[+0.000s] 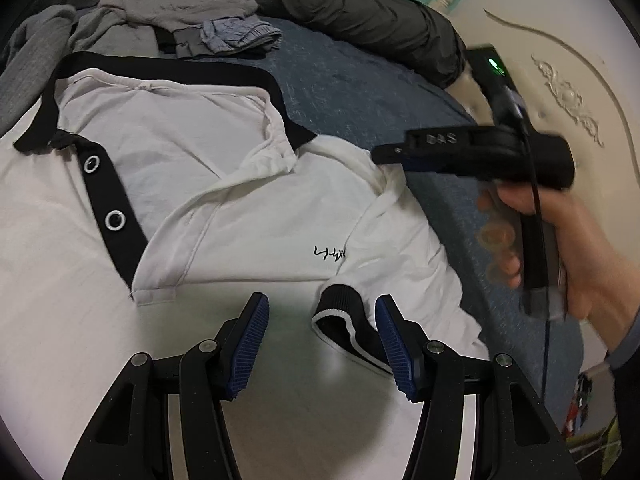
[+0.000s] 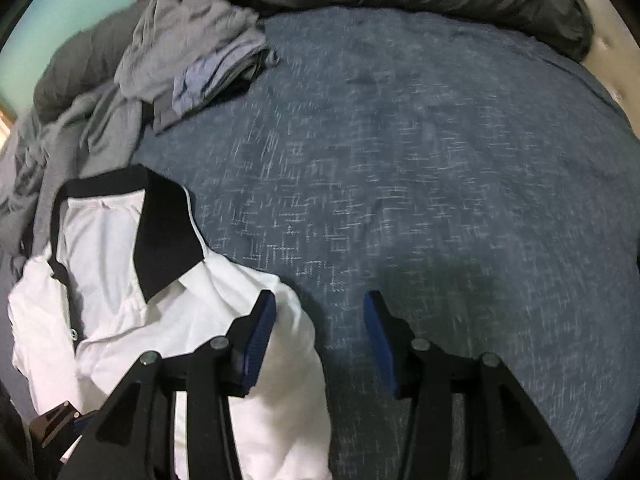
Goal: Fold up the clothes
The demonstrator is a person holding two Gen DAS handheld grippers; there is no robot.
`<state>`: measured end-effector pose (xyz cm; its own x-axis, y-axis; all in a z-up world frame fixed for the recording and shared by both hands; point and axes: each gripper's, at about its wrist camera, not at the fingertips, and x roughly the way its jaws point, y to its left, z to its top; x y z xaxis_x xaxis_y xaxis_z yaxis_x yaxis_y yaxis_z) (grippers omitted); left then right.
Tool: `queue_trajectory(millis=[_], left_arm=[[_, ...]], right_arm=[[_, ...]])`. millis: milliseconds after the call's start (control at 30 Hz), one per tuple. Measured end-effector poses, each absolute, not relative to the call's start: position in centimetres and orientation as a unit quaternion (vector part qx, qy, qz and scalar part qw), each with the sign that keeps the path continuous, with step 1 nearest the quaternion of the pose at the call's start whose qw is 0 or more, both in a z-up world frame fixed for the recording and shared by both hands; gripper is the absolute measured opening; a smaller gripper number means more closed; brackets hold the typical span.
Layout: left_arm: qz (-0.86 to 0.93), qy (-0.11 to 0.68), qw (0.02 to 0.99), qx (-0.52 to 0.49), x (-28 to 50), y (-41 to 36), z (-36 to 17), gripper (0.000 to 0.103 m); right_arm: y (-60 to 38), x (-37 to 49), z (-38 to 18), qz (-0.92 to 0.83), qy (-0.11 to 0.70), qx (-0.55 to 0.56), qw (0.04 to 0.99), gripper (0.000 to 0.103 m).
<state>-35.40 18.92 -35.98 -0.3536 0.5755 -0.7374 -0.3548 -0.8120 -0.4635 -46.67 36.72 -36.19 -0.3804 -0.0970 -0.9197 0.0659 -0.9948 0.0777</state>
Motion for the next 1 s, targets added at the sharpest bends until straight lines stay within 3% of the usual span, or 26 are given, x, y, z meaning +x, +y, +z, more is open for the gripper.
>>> queue_trajectory(millis=[67, 200, 500, 733, 900, 1000], left_arm=[[0.814, -0.106, 0.287, -0.494, -35.5, 19.0, -36.3, 0.026], [0.817, -0.094, 0.291, -0.488, -35.4, 19.3, -36.6, 0.003], [0.817, -0.097, 0.295, -0.486, -34.6, 18.2, -36.9, 0.003], [0.816, -0.095, 0.29, -0.491, -34.3, 17.7, -36.7, 0.003], [0.815, -0.086, 0.288, -0.495, -34.0, 17.7, -36.4, 0.003], [0.815, -0.079, 0.287, -0.498, -34.1, 17.9, -36.4, 0.003]], right_arm=[[36.3, -47.1, -36.4, -0.83, -0.011, 0.556, 0.053, 0.018], [36.0, -47.5, -36.5, -0.831, -0.002, 0.554, 0.049, 0.004], [37.3, -48.5, -36.1, -0.843, -0.019, 0.537, -0.009, 0.003], [38.5, -49.0, -35.8, -0.845, -0.087, 0.527, 0.028, 0.004], [41.2, -47.7, -33.6, -0.865, -0.121, 0.487, 0.026, 0.026], [42.5, -44.8, -33.1, -0.863, -0.125, 0.486, 0.058, 0.026]])
